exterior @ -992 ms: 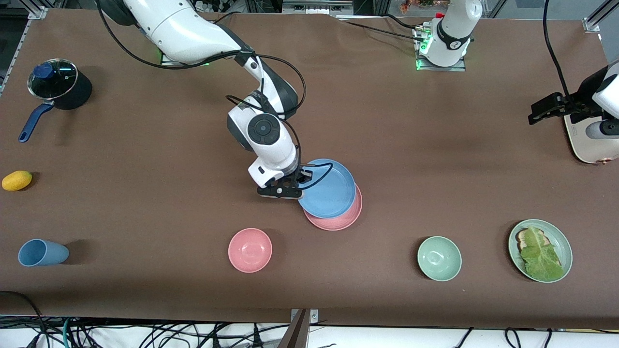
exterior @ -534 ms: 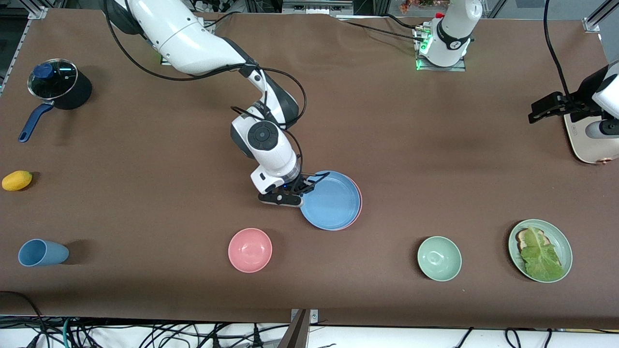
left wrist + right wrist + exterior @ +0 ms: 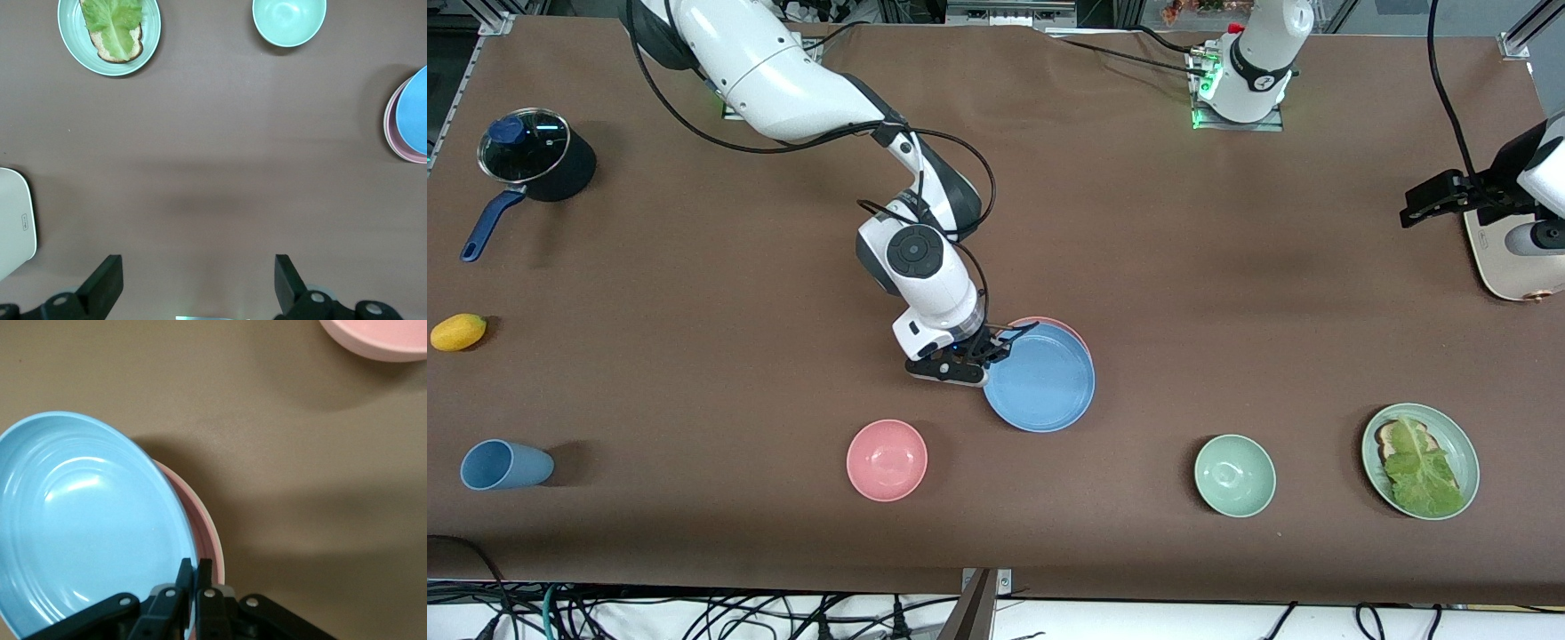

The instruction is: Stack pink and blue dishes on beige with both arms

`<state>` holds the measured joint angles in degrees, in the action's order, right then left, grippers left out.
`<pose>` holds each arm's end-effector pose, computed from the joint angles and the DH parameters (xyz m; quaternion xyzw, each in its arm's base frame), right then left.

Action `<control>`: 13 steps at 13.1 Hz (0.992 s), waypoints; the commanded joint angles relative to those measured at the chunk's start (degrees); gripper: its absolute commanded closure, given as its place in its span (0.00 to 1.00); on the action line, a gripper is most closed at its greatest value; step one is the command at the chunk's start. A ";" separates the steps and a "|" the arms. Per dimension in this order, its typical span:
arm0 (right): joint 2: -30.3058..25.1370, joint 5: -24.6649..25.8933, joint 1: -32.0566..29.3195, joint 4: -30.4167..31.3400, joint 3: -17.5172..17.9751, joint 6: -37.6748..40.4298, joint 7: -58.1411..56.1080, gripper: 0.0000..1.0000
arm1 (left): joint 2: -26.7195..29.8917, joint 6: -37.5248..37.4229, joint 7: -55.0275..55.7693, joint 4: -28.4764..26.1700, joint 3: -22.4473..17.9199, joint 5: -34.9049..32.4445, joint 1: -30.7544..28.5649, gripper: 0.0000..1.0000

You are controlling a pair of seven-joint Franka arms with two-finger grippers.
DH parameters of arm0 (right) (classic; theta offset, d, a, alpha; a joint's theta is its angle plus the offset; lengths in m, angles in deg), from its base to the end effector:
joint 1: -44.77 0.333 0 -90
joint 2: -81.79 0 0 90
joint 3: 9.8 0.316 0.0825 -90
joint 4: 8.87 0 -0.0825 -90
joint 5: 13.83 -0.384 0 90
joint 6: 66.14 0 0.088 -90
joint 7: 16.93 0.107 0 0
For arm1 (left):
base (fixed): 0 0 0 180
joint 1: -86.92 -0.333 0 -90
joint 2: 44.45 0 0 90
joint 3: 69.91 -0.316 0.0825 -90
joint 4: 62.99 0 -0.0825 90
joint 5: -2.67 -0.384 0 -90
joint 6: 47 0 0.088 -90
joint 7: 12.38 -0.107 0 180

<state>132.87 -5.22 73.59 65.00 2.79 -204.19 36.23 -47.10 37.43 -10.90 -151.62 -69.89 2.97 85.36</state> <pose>0.6083 0.4738 0.2411 -0.9867 0.1023 -0.0675 0.1070 0.5572 0.0144 0.6020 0.9979 0.0262 -0.0597 0.0027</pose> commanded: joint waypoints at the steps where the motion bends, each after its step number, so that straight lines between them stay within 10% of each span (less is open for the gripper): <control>1: 1.74 0.97 1.15 -1.80 -0.55 -0.46 1.42 1.00 | -0.51 -0.32 -1.30 1.09 -0.29 -1.44 0.41 0.00; 4: 1.83 1.05 1.41 -1.54 -0.64 -0.46 1.77 1.00 | -0.51 -0.32 -1.30 0.92 -0.29 -1.44 0.50 0.00; 8: 1.39 1.05 1.06 0.04 -1.16 -0.03 1.69 0.60 | -0.69 -0.14 -1.30 0.92 -0.29 -1.35 0.50 0.00; 10: 0.95 1.05 1.06 1.54 -2.22 0.24 1.51 0.16 | -0.69 -0.06 -1.22 1.01 -0.29 -1.18 0.50 0.00; 13: -1.15 1.05 1.06 1.37 -3.70 5.13 0.64 0.01 | -0.69 -0.05 -1.30 1.09 -0.29 -1.26 0.50 0.00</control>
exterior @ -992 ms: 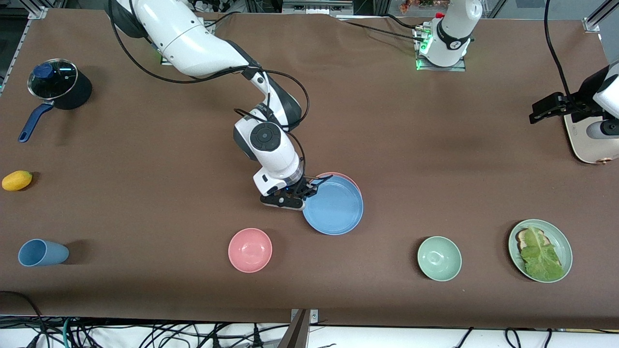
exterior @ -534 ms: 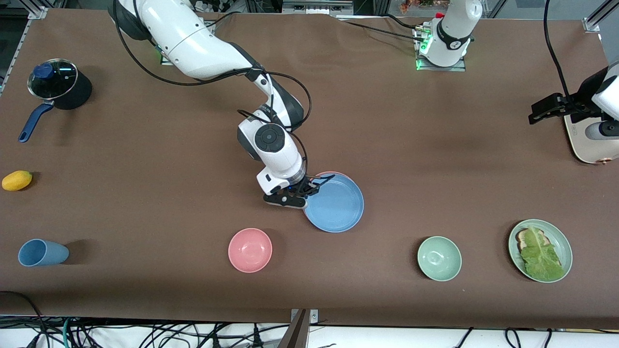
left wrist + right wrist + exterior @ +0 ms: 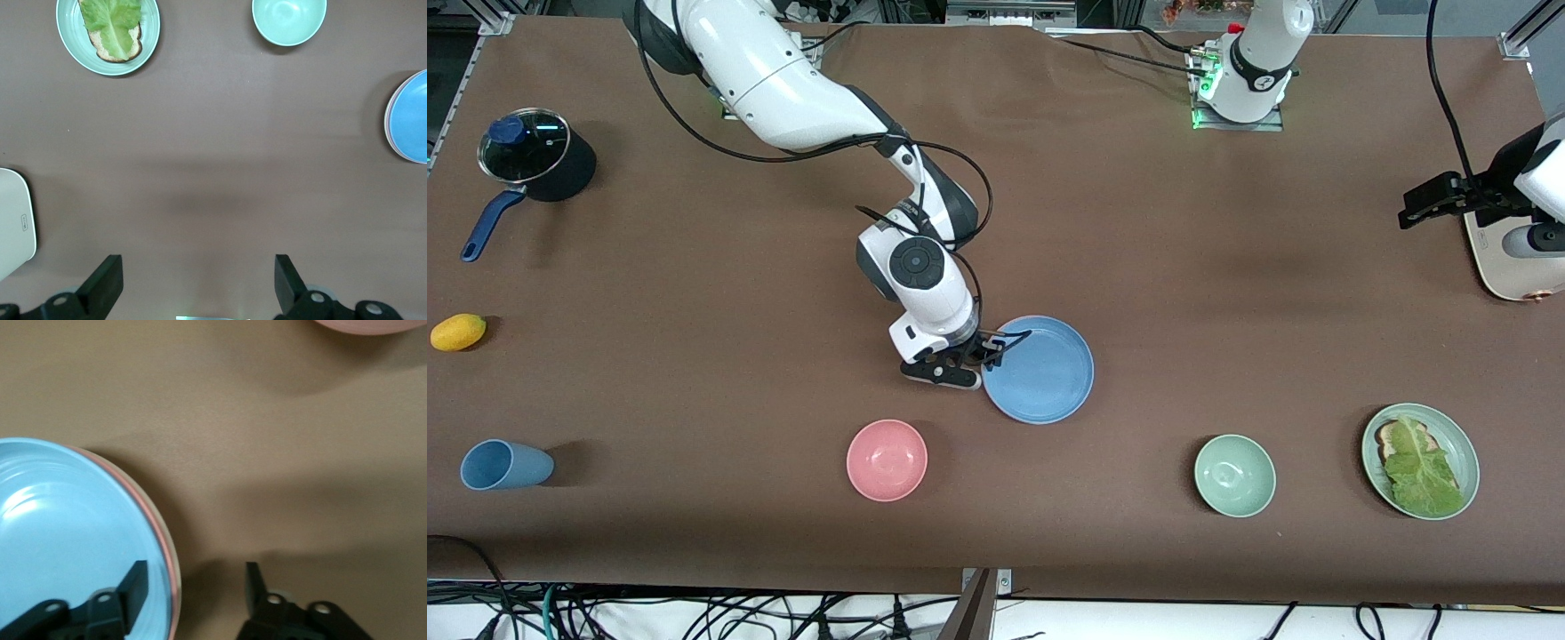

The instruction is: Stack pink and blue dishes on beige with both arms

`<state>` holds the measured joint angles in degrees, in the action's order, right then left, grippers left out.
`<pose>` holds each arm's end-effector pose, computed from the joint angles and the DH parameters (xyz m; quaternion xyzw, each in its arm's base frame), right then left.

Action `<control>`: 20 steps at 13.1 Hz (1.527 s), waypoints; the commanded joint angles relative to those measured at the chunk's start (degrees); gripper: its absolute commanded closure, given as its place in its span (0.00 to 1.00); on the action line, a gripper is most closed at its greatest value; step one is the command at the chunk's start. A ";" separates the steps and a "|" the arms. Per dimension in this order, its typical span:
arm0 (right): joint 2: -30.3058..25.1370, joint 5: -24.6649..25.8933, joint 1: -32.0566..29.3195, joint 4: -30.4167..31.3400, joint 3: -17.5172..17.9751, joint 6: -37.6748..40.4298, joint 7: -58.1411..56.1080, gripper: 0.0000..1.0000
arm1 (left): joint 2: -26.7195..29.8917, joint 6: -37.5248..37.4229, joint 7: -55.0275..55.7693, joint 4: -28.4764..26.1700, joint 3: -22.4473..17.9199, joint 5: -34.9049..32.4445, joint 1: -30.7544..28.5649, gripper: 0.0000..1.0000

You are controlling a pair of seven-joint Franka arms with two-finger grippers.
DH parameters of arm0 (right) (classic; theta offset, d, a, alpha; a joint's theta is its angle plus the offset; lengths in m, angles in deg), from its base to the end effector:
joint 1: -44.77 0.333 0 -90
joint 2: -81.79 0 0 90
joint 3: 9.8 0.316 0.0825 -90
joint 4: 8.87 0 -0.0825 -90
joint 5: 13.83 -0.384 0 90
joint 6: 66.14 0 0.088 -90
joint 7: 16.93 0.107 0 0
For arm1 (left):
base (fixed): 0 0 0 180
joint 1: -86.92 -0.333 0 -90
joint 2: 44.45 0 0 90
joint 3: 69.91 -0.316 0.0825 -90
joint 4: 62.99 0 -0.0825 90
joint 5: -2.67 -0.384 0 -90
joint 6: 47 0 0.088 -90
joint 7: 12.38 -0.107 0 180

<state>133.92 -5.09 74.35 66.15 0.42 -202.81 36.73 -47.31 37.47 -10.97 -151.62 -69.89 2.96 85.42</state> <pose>0.6077 0.4592 0.2117 -0.9898 0.1097 -0.0547 0.0726 0.5583 0.0138 0.6000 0.9978 0.0251 -0.0612 0.0026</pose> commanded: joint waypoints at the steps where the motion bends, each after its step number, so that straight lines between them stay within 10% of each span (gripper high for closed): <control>1: -3.86 0.93 0.30 0.13 -3.18 6.74 -0.91 0.01 | -0.57 -0.10 -1.15 1.10 -0.29 -1.34 0.53 0.00; 20: -30.31 -6.97 -17.09 3.81 -11.19 41.21 -47.31 0.00 | -0.57 0.17 -1.15 1.10 -0.29 -1.61 0.97 0.00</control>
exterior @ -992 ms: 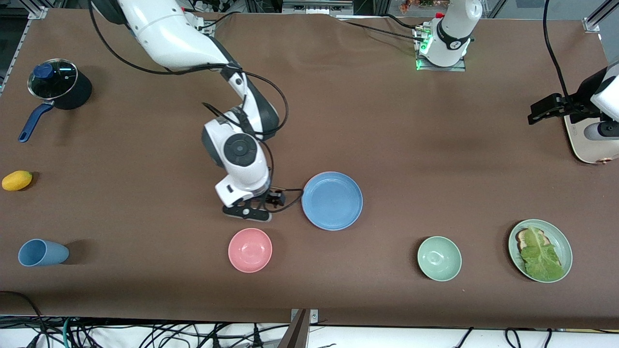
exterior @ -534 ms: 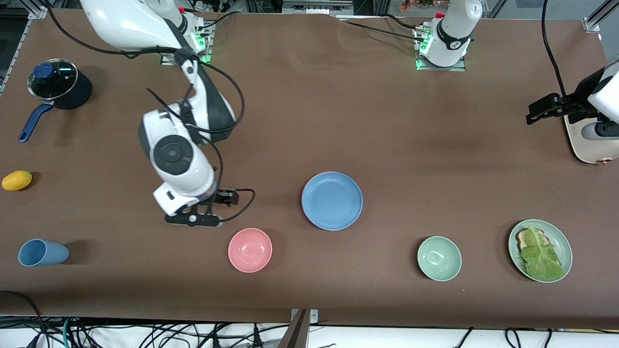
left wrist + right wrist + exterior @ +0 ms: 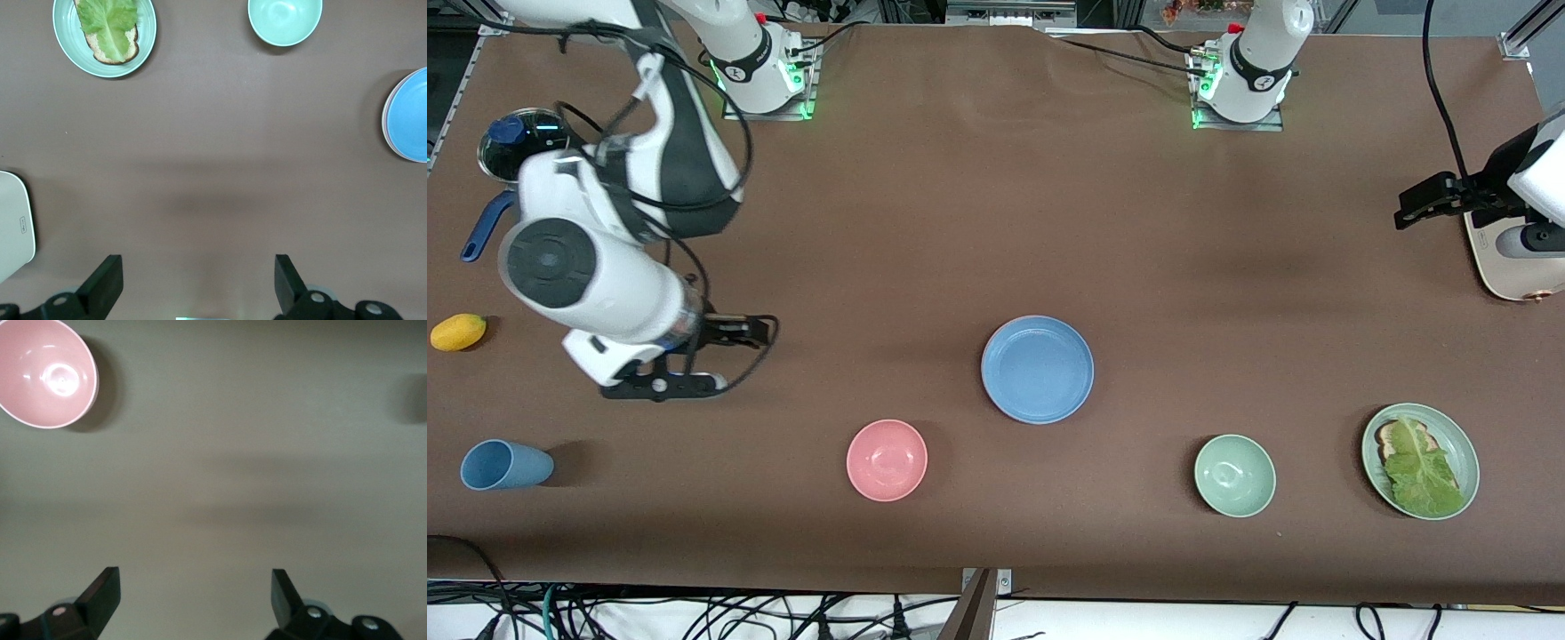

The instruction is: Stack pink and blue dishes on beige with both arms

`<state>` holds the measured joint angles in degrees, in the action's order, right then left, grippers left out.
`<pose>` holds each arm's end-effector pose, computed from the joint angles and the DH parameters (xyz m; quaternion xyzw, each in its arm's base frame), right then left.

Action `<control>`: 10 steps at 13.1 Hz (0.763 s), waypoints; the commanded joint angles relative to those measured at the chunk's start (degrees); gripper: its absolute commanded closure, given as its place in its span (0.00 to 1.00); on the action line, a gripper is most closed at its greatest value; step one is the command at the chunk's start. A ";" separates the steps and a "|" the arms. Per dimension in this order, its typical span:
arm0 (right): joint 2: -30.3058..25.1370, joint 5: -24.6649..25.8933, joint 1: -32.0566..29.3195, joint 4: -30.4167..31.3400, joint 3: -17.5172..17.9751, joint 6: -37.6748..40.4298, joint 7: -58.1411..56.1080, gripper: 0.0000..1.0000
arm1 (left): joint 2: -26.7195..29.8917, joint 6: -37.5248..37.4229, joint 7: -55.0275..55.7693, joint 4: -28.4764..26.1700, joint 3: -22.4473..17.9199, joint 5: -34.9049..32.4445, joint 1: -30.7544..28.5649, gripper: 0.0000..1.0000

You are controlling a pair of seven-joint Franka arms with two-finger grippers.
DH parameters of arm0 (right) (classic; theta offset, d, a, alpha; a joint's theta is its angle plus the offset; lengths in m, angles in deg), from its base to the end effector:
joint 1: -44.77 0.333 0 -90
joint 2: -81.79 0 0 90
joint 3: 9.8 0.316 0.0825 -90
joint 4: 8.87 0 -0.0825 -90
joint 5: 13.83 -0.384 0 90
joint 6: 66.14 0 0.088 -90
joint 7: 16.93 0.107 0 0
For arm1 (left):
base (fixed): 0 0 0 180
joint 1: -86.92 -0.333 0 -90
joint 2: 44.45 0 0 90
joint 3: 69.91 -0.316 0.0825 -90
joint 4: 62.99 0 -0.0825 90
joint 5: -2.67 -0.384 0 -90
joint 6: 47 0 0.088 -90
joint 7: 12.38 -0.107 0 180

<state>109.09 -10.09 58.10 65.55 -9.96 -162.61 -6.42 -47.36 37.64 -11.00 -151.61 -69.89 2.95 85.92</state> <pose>0.6721 0.1512 0.4643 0.9980 0.0285 -0.0381 0.0416 0.5590 0.0090 0.5998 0.9980 0.0205 -0.0601 0.0022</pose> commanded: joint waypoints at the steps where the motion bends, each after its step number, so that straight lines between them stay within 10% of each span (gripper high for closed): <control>1: -8.12 -2.16 -2.15 6.43 -0.90 1.28 -6.01 0.00 | -0.52 0.00 -1.11 1.08 -0.29 -1.60 0.46 0.00; 10: -30.11 -5.06 -8.49 25.78 -0.46 1.72 -8.93 0.00 | -0.87 0.00 -1.11 1.08 -0.20 -1.51 0.55 0.00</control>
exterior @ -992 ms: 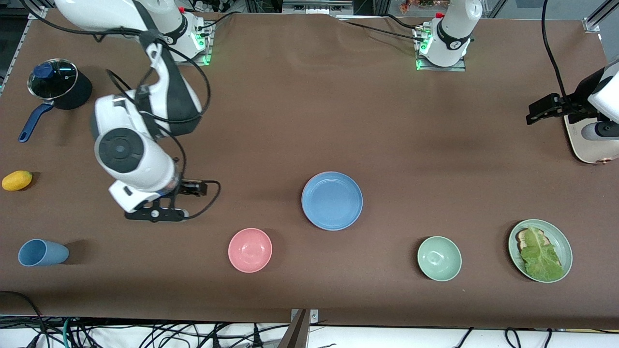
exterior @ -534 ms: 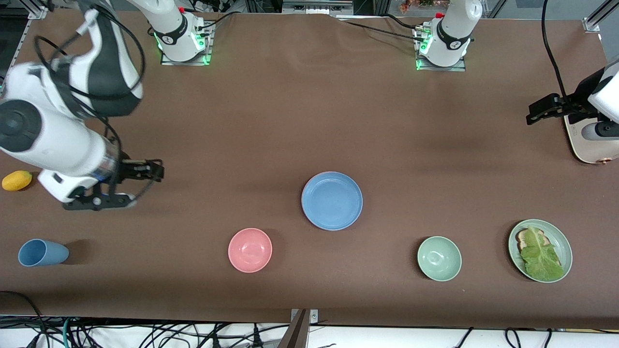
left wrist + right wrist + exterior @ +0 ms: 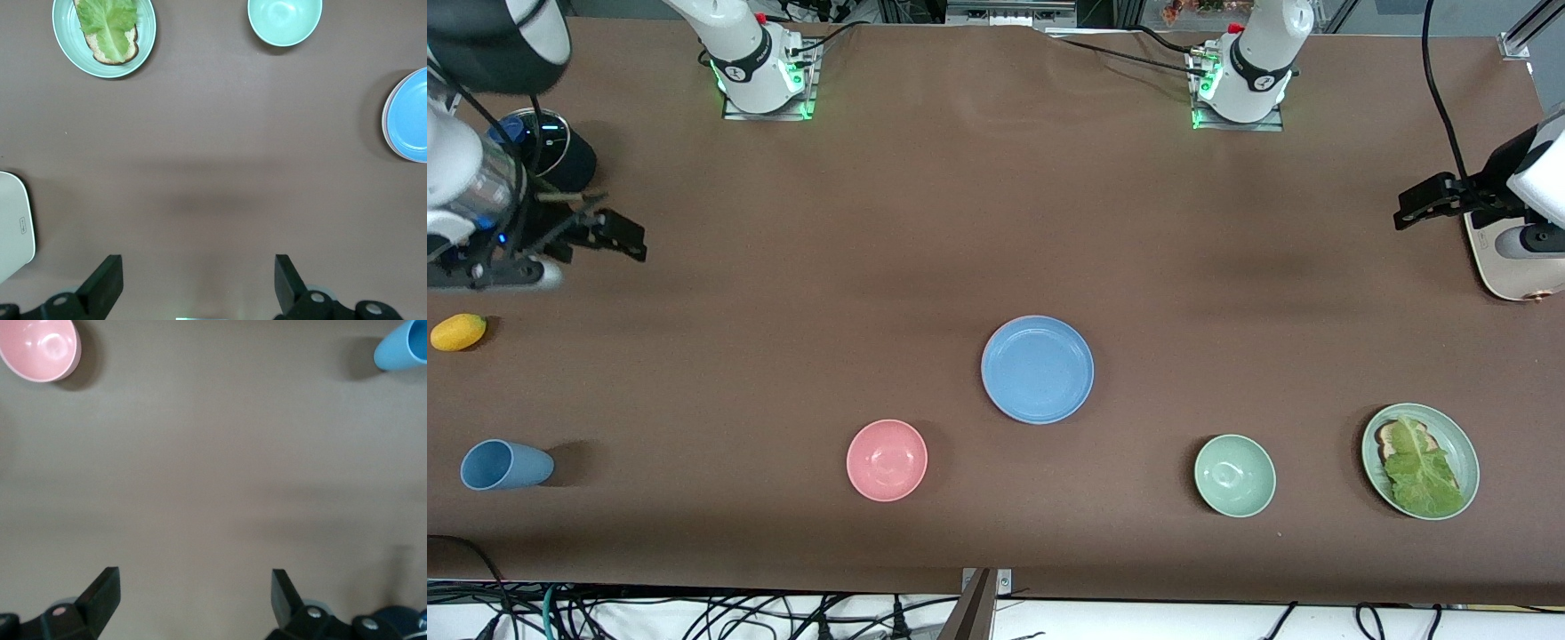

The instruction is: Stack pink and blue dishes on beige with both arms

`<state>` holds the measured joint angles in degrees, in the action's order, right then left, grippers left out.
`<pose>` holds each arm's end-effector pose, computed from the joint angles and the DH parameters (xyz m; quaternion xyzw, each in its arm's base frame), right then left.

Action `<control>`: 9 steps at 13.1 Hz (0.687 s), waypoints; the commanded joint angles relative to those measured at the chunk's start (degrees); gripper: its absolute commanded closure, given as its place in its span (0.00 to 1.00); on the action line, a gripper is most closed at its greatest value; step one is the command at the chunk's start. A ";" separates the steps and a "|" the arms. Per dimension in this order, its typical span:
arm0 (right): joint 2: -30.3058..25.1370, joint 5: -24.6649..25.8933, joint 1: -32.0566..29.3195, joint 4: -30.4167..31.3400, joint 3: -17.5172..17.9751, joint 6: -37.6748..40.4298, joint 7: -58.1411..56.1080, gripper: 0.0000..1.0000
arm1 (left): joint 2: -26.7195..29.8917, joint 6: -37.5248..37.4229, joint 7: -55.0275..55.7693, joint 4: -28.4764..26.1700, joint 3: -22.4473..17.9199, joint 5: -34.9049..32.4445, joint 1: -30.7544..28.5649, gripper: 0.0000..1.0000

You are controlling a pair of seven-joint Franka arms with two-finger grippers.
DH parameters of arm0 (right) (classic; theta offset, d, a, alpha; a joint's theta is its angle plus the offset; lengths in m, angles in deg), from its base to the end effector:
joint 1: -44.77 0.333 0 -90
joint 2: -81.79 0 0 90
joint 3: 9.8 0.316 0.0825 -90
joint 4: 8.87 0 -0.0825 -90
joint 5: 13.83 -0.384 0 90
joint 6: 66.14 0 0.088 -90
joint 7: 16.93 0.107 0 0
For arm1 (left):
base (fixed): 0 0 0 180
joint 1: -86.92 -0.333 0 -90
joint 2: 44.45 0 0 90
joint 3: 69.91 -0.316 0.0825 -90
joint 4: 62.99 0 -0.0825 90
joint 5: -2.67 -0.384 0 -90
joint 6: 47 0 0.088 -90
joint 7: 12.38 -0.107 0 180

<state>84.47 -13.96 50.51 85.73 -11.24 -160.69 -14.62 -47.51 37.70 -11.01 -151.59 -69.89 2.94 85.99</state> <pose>0.5697 0.0434 0.5669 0.9996 0.0172 -0.0238 0.0008 0.5598 0.0084 0.5986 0.9980 0.0198 -0.0607 0.0021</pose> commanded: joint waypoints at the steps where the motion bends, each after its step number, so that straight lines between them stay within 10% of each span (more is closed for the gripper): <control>1: -5.49 -1.10 -1.08 4.81 0.47 1.46 -0.90 0.00 | -0.71 -0.06 -1.11 1.06 -0.20 -1.50 0.49 0.00; 9: -4.18 -1.19 -1.88 1.38 -1.20 3.33 -4.33 0.00 | -0.71 -0.06 -1.11 1.06 -0.20 -1.59 0.49 0.00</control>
<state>79.76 -14.12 47.79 88.20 -11.97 -157.38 -17.90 -47.78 37.72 -11.01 -151.58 -69.89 2.94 86.04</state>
